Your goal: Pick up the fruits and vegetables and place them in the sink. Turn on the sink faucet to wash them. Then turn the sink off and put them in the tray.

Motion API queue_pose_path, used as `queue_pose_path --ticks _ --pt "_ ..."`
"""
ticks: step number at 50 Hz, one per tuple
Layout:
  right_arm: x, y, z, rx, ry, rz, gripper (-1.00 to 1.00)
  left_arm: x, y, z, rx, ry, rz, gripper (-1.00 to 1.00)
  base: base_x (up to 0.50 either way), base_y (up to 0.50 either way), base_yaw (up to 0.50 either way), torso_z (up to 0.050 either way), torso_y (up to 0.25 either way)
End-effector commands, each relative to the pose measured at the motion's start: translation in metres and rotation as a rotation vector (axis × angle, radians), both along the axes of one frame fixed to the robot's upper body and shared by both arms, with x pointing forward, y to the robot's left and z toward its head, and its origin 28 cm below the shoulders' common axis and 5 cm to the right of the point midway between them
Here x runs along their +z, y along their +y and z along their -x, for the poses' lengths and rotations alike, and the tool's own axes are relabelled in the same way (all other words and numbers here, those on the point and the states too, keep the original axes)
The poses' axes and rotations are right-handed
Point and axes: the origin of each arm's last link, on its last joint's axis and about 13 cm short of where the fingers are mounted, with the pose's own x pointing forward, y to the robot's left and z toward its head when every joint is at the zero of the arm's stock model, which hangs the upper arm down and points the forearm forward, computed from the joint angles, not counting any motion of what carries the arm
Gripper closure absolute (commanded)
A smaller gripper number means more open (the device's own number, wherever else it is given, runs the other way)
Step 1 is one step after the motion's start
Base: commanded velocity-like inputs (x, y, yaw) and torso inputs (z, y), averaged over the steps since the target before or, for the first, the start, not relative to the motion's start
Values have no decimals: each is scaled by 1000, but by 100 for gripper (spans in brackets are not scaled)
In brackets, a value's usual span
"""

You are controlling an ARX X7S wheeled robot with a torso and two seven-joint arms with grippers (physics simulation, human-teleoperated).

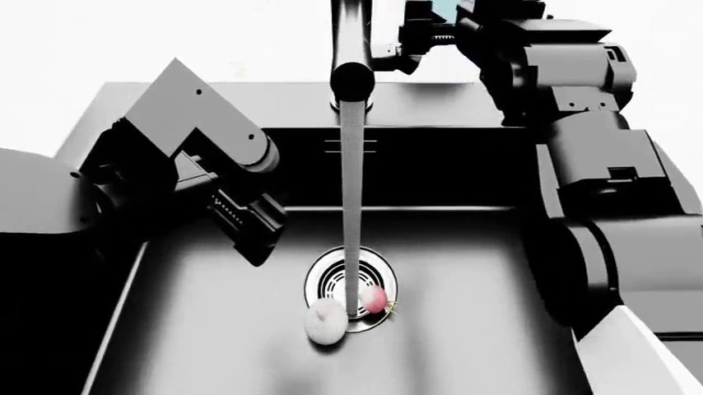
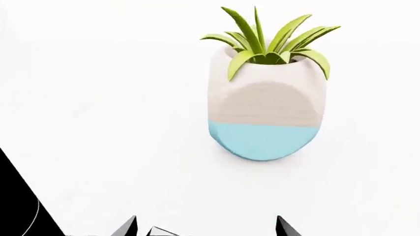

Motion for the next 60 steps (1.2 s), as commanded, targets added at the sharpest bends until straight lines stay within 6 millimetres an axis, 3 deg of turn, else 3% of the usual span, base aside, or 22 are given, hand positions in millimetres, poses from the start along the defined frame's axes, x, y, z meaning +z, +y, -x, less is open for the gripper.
queue_pose_path --ticks 1,12,30,60 --pt "27 -6 3 -6 -87 62 -100 -1 1 0 0 1 2 -100 0 0 0 0 0" --pt "39 -13 5 11 -128 70 -100 1 0 1 -1 -3 1 -100 0 0 0 0 0" --pt "39 -31 6 -56 -119 87 -100 4 -1 1 -2 -9 -3 -100 0 0 0 0 0" --pt "7 -47 4 -163 -2 108 -100 5 -2 3 -4 -12 -1 -100 0 0 0 0 0"
